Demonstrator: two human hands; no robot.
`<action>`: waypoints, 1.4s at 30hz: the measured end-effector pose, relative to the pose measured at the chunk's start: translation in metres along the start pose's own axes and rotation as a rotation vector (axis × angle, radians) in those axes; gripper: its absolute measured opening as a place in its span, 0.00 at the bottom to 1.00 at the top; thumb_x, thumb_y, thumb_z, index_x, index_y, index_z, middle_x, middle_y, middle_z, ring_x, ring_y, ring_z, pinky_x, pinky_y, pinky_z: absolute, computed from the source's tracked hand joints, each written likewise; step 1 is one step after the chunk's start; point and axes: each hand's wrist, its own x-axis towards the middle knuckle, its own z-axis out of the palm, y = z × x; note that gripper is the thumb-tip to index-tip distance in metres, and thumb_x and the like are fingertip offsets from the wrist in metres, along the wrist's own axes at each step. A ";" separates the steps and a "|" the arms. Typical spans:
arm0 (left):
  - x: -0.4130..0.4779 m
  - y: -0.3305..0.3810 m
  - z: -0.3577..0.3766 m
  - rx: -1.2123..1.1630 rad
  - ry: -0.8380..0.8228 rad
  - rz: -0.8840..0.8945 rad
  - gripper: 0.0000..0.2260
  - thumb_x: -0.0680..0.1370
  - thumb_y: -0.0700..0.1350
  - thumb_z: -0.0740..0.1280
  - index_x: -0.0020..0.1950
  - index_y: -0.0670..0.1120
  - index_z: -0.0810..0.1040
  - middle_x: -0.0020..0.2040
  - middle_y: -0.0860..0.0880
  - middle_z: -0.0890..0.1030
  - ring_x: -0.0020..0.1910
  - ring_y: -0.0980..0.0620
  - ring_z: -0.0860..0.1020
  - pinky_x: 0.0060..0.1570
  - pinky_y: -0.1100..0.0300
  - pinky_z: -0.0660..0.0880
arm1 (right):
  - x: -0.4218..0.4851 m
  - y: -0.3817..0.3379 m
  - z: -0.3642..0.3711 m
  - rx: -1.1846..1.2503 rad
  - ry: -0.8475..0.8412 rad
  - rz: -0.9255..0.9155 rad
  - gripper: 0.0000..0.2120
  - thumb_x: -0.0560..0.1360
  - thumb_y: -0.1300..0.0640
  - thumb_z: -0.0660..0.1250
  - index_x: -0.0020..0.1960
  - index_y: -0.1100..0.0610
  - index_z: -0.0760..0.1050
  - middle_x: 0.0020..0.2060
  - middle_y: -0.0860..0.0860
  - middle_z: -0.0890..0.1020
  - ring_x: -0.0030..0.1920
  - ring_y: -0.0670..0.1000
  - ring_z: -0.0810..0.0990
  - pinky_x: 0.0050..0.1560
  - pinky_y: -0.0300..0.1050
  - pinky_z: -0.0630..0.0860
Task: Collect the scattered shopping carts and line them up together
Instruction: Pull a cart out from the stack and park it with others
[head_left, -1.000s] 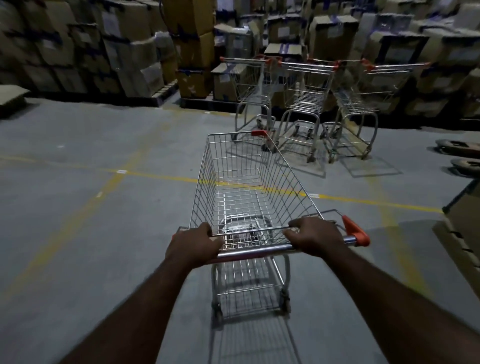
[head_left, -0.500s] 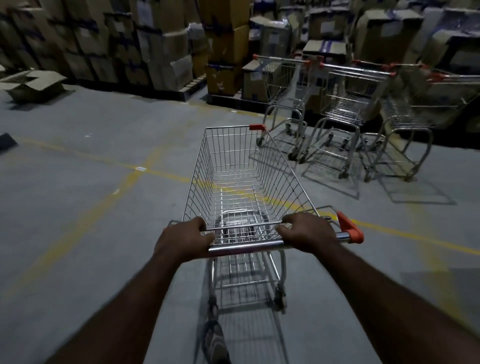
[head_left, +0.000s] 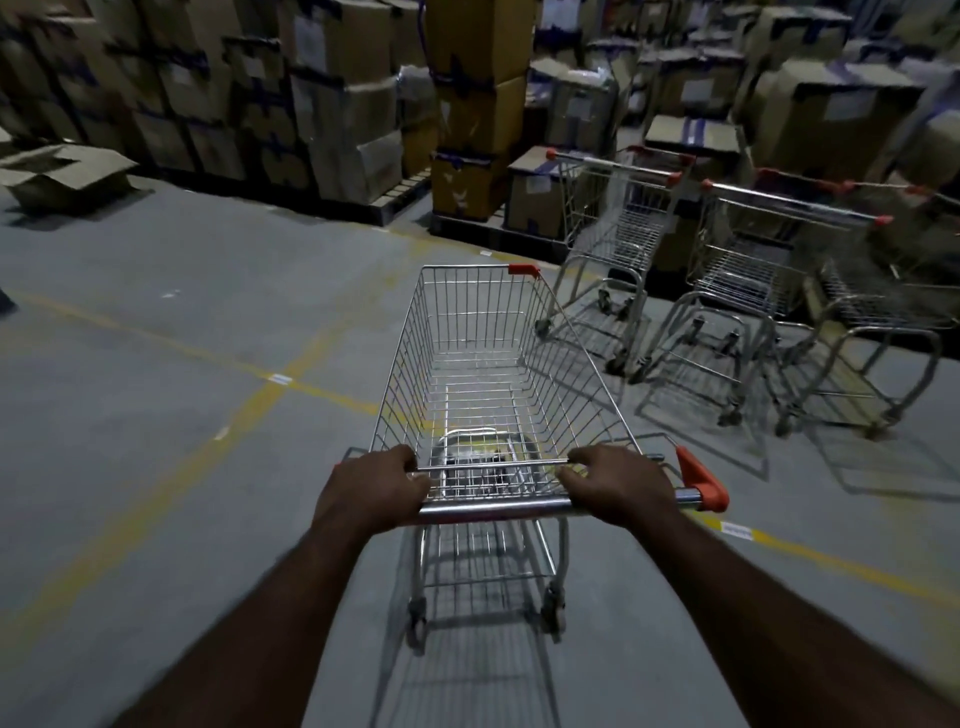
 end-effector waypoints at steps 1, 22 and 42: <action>0.017 -0.002 -0.003 -0.005 0.002 -0.002 0.18 0.75 0.60 0.62 0.61 0.54 0.77 0.57 0.45 0.83 0.58 0.44 0.78 0.51 0.55 0.72 | 0.017 -0.002 -0.004 0.006 0.000 0.001 0.27 0.76 0.34 0.59 0.69 0.45 0.77 0.65 0.49 0.81 0.65 0.54 0.79 0.58 0.47 0.73; 0.422 0.002 -0.068 -0.016 0.036 -0.103 0.16 0.75 0.57 0.61 0.56 0.53 0.79 0.54 0.44 0.84 0.58 0.44 0.78 0.51 0.55 0.74 | 0.445 -0.033 -0.085 0.048 -0.038 -0.020 0.34 0.69 0.32 0.54 0.69 0.43 0.77 0.65 0.50 0.81 0.65 0.55 0.79 0.61 0.47 0.75; 0.830 -0.049 -0.143 -0.010 0.011 -0.021 0.17 0.73 0.58 0.61 0.57 0.55 0.81 0.56 0.46 0.83 0.58 0.42 0.78 0.52 0.55 0.76 | 0.813 -0.100 -0.131 0.095 -0.051 0.097 0.24 0.72 0.36 0.57 0.58 0.47 0.81 0.50 0.49 0.85 0.53 0.54 0.82 0.50 0.45 0.76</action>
